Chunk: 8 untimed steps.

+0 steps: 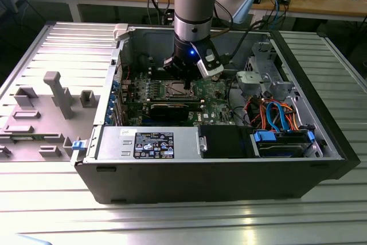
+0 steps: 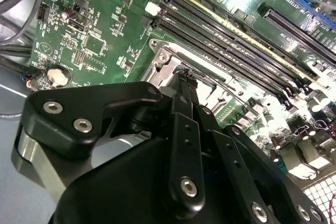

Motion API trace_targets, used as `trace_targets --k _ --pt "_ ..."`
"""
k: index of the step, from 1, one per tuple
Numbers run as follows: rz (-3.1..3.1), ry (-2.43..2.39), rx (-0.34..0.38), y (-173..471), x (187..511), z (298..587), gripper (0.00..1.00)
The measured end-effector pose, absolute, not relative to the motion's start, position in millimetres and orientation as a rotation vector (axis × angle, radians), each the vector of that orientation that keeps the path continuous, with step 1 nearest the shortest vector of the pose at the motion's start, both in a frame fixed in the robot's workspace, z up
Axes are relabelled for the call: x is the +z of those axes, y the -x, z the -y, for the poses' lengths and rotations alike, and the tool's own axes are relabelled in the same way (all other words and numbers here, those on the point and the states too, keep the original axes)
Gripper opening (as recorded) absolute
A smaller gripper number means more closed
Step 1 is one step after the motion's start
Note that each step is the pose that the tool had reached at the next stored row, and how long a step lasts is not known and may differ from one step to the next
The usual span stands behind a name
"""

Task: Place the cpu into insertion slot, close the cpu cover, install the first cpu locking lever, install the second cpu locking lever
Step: 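Install the second cpu locking lever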

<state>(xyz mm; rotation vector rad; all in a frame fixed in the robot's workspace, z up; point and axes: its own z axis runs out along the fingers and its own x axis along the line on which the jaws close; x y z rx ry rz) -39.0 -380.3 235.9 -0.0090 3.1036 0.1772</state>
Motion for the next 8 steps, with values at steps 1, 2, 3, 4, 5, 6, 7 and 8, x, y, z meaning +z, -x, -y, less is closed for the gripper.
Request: trace_targets --k 1,2,3,4,5,6,7,8 --pt "-3.106 0.009 0.177 38.9 236.0 382.1 0.11" --pt "-3.109 0.008 0.178 39.0 236.0 384.6 0.11" --pt "-3.111 0.008 0.178 39.0 236.0 387.2 0.11" --pt "-3.123 0.007 0.179 39.0 236.0 390.3 0.11" --pt "-3.137 0.006 0.181 39.0 235.8 392.1 0.11" --pt "-3.143 0.006 0.182 39.0 235.6 392.9 0.11" --pt "-3.147 0.005 0.183 39.1 235.5 393.5 0.11" --pt "-3.151 0.005 0.183 39.5 235.2 396.0 0.11"
